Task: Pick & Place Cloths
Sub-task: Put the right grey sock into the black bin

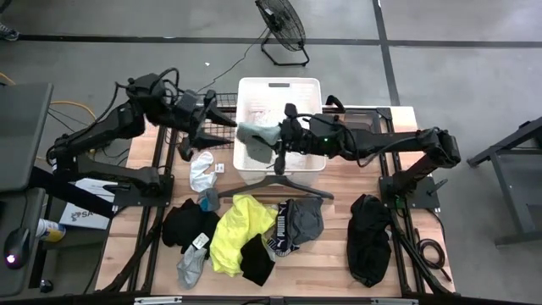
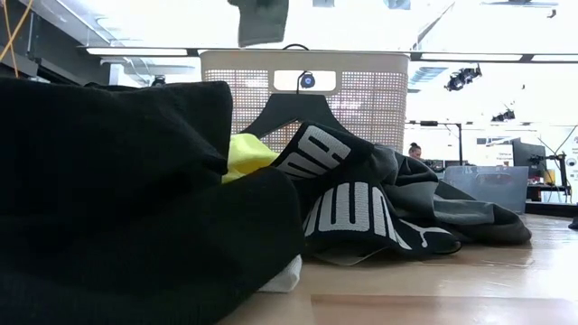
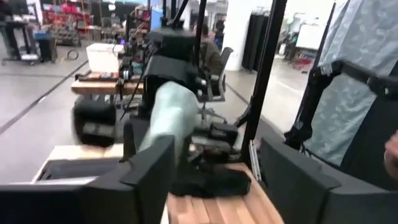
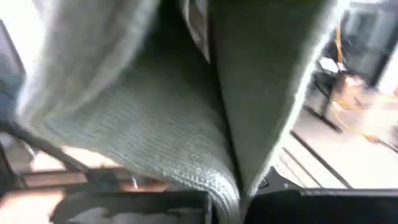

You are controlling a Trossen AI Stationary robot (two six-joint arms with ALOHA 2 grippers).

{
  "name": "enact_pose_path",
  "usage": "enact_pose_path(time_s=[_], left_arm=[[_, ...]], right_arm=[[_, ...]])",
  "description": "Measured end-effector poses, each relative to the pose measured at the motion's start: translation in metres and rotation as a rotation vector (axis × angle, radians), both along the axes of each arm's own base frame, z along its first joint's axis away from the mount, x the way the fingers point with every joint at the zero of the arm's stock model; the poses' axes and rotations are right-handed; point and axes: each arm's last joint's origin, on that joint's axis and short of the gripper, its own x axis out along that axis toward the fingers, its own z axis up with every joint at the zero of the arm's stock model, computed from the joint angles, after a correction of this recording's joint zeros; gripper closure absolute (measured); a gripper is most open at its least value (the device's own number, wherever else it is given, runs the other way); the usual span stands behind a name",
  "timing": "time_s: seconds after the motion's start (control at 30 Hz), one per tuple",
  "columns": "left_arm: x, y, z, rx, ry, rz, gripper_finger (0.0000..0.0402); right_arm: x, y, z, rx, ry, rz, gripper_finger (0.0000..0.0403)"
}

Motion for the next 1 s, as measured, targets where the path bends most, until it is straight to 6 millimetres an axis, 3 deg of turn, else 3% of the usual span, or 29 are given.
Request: enact_pose_path(time_s=[0.13,0.43,0.77,1.0], left_arm=[[-0.020,-0.004,0.000,0.031,0.025,0.094,0.0134],[-0.056,-0.011,-0.005,0.033,0.115,0.265,0.0128],[-0.062,-0.013,-0.010,0.021,0.163,0.270,0.0128],[-0.062,-0.013,-0.010,0.022,0.159,0.271,0.0128]], right_arm=[[-0.020,0.002,0.013,0.010,0.029,-0.100,0.0398],[-0.086,-0.006,0.023,0.081,0.190,-0.536,0.0398],[-0.154,-0.029,-0.004,0.276,0.445,-1.007,0.0399],[-0.171,-0.046,-0.017,0.345,0.557,-1.250,0.0399]])
